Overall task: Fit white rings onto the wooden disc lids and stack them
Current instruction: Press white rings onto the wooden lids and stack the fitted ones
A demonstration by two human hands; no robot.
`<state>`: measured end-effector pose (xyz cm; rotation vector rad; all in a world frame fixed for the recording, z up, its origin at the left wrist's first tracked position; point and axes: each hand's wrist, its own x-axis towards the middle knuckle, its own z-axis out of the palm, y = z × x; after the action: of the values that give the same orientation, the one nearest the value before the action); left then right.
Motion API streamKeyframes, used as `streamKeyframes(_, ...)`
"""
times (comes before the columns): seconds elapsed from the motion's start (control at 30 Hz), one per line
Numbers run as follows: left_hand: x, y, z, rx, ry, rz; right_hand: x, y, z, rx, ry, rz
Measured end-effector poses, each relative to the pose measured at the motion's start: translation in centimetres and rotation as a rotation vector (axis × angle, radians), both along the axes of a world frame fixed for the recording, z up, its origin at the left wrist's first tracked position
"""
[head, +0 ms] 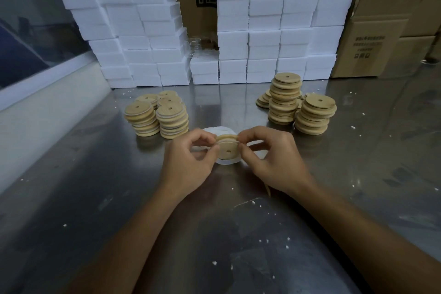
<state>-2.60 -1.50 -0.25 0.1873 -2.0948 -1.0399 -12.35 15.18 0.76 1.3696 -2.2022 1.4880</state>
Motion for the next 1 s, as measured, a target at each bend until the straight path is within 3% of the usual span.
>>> streamKeyframes(0.17, 0.2, 0.6, 0.5, -0.183, 0.047, -0.062, 0.4, -0.1, 0.5, 0.064, 0.203, 0.039)
streamKeyframes(0.3, 0.2, 0.7, 0.6, -0.145, 0.035, -0.038, 0.3, -0.1, 0.4, 0.047, 0.215, 0.023)
streamKeyframes(0.73, 0.1, 0.0, 0.3, -0.011, -0.012, -0.009, 0.0, -0.3, -0.1, -0.015, -0.162, -0.041)
streamKeyframes(1.0, -0.1, -0.4, 0.0, 0.090, -0.030, -0.029, -0.3, -0.2, -0.3, 0.029, -0.266, -0.039)
